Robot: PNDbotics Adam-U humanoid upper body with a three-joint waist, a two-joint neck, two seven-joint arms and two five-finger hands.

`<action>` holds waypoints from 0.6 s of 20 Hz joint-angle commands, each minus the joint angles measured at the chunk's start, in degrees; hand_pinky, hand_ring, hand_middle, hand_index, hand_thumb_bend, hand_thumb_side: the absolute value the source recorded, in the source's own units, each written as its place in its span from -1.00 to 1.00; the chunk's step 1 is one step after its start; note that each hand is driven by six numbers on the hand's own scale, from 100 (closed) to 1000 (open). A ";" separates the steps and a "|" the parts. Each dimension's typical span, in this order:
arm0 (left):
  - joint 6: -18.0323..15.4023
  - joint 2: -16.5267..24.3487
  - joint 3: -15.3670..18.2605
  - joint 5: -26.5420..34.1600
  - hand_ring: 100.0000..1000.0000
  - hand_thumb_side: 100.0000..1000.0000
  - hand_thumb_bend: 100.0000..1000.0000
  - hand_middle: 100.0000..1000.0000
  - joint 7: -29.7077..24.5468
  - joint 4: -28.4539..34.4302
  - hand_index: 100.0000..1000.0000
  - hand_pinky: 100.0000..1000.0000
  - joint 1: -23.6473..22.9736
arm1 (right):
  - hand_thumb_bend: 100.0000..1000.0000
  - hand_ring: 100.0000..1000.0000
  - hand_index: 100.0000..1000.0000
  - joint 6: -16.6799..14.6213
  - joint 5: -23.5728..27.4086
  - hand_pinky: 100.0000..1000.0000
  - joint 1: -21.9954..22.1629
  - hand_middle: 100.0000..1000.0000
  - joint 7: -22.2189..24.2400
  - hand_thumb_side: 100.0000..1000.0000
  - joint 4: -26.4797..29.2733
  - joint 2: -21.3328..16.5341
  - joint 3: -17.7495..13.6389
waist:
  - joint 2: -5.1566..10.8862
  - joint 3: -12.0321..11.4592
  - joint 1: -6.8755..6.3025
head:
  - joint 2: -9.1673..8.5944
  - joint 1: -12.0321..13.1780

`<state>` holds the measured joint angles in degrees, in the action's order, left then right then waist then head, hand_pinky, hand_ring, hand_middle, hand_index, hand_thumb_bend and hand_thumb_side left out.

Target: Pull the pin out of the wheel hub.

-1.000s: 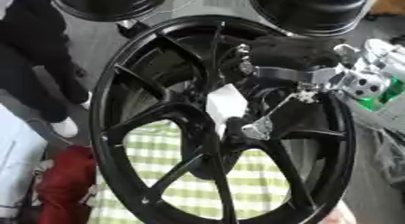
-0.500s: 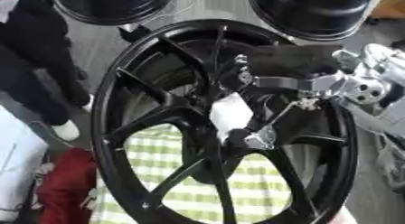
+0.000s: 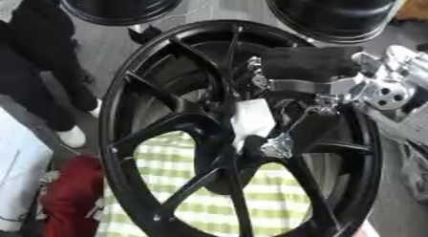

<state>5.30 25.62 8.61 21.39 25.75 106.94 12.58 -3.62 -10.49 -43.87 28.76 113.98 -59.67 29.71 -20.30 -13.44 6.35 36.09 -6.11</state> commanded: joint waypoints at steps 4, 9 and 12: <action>0.08 0.71 0.25 -0.03 0.50 0.62 -0.88 0.50 -0.10 0.56 0.37 -0.02 0.53 | -0.51 0.48 0.54 0.67 0.68 0.74 -0.77 0.17 -0.60 -0.68 0.61 -0.81 -0.67 | 0.65 -0.01 -0.35 | -0.85 0.18; 0.11 0.77 0.23 0.02 0.50 0.62 -0.88 0.50 -0.16 0.56 0.37 -0.02 0.63 | -0.38 0.52 0.60 1.33 -1.70 0.76 -0.50 0.24 -0.81 -0.57 0.61 -0.99 -1.22 | 0.45 0.08 -0.31 | -1.15 0.24; 0.20 0.69 0.13 -0.01 0.50 0.62 -0.88 0.50 -0.31 0.55 0.37 -0.02 0.64 | -0.36 0.51 0.59 1.81 -3.10 0.75 -0.37 0.20 -0.63 -0.54 0.61 -1.03 -1.30 | 0.39 0.09 -0.28 | -1.22 0.32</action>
<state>5.44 25.60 8.61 21.39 25.61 106.92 12.64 -2.12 -12.89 -43.78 28.18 113.99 -59.35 29.38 -20.70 -13.42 6.41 35.61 -5.93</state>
